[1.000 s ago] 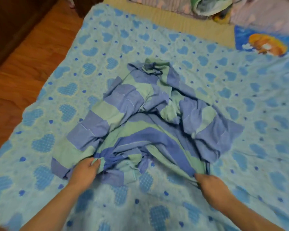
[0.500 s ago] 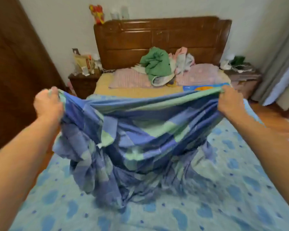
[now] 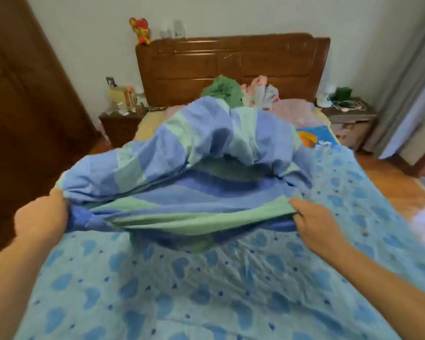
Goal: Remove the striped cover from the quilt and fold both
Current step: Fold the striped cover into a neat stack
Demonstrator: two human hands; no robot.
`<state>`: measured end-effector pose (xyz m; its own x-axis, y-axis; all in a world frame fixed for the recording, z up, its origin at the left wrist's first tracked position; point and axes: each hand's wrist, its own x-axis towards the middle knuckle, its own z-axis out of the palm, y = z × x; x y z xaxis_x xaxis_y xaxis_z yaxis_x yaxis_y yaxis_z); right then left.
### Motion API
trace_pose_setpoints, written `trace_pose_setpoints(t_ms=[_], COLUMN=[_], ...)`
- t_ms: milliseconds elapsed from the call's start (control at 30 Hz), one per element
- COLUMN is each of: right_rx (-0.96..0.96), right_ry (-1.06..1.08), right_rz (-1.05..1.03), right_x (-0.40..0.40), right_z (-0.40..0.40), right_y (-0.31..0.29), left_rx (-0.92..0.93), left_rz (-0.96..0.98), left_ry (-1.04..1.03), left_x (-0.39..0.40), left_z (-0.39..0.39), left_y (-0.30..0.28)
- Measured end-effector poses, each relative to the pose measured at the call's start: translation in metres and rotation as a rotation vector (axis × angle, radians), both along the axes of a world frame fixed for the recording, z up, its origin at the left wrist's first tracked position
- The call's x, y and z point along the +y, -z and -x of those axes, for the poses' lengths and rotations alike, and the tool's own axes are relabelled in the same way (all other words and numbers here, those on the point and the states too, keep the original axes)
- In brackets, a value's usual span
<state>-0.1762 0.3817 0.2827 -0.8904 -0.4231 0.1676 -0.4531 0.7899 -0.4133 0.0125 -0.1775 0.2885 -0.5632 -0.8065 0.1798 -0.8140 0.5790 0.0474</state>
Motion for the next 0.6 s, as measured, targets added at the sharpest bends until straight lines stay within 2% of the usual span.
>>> trace_pose_setpoints(t_ms=[33, 100, 133, 200, 267, 333, 400, 467, 500, 533, 600], right_rx=[-0.077, -0.325, -0.457, -0.593, -0.687, -0.802, -1.041, -1.21, -1.155, -1.019, -0.754], right_ry=[-0.05, -0.183, -0.235, -0.363, -0.496, -0.668, -0.738, -0.527, -0.37, -0.253, -0.242], right_rz=[0.117, 0.207, 0.186, 0.137, 0.104, 0.042, 0.03, 0.114, 0.132, 0.086, -0.172], right_x=[-0.006, -0.022, -0.031, -0.051, -0.068, -0.074, -0.064, -0.05, -0.044, -0.04, -0.041], right_z=[-0.025, -0.075, -0.098, -0.138, -0.172, -0.194, -0.191, -0.168, -0.152, -0.136, -0.111], right_y=[0.026, 0.069, 0.085, 0.113, 0.131, 0.143, 0.153, 0.169, 0.181, 0.197, 0.23], left_rx=[-0.048, -0.146, -0.268, -0.509, -0.516, -0.444, -0.437, -0.447, -0.436, -0.439, -0.431], left_rz=[0.02, -0.137, -0.285, -0.593, -0.805, -0.984, -1.085, -1.001, -0.939, -0.885, -0.816], left_ry=[-0.003, 0.11, 0.261, 0.618, 0.862, 0.935, 0.861, 0.816, 0.822, 0.837, 0.885], left_x=[0.019, 0.086, 0.13, 0.217, 0.283, 0.315, 0.314, 0.296, 0.286, 0.277, 0.27], left_z=[-0.011, -0.03, -0.036, -0.042, -0.049, -0.062, -0.081, -0.1, -0.109, -0.116, -0.123], left_y=[0.03, 0.084, 0.106, 0.143, 0.166, 0.18, 0.186, 0.191, 0.193, 0.193, 0.19])
